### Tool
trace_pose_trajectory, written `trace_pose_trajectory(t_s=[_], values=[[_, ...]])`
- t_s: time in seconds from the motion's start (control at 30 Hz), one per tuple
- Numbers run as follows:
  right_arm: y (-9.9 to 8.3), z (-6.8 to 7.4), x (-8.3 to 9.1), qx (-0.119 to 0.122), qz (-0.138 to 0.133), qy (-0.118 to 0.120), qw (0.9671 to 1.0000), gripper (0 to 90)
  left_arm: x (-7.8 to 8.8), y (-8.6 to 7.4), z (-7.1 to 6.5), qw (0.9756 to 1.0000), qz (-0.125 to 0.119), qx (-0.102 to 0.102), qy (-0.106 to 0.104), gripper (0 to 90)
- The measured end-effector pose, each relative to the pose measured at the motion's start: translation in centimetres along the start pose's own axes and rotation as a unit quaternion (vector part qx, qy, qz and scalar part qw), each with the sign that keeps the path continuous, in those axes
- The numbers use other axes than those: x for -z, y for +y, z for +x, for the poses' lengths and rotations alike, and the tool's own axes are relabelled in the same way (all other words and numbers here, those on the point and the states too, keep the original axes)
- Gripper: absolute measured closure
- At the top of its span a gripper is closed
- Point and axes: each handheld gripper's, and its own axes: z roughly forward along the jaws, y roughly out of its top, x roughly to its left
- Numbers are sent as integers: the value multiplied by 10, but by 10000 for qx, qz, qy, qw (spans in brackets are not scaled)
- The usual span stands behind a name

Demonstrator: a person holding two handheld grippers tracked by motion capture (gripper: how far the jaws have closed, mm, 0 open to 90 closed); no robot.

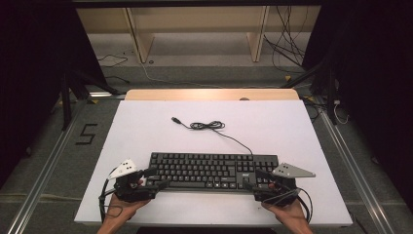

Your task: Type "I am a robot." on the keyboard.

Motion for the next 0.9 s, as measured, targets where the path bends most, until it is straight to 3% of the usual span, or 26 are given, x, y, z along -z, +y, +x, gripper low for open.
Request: trace_pose_trajectory(t_s=[0.53, 0.9], values=[[3, 2, -7, 0, -1, 26, 10000, 335, -1, 0, 1, 10000, 43, 18, 47, 259], [14, 18, -36, 127, 212, 186, 9995, 375, -1, 0, 4, 9999, 41, 69, 145, 265]])
